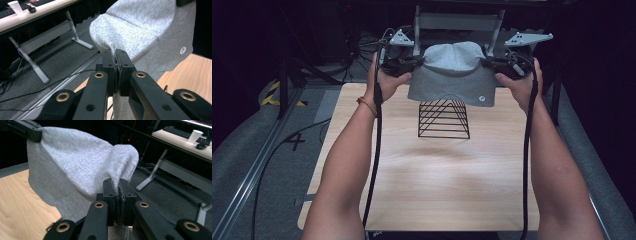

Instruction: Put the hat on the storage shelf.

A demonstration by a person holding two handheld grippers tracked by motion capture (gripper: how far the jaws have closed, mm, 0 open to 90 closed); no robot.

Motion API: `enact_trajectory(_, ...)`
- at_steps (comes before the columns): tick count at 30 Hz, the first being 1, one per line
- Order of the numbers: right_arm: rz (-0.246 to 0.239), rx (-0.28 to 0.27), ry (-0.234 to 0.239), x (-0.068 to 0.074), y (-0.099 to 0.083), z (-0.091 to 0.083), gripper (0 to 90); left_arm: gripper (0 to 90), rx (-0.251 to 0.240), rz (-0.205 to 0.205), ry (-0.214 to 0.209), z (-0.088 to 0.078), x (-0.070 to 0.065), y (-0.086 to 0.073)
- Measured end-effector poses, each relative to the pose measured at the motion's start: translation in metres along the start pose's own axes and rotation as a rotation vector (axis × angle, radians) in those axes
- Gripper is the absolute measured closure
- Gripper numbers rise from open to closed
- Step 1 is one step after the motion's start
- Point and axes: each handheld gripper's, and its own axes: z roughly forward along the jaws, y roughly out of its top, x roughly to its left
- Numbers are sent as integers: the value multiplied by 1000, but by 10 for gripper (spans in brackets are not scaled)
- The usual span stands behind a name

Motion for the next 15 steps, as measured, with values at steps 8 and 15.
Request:
enact_trajectory(8, 14, -5, -21, -7, 1, 2, 856, 875, -32, -44, 10, 3, 9, -4)
enact_trajectory(15, 1, -5, -27, -8, 7, 3, 856, 874, -35, -14, 25, 2, 9, 4)
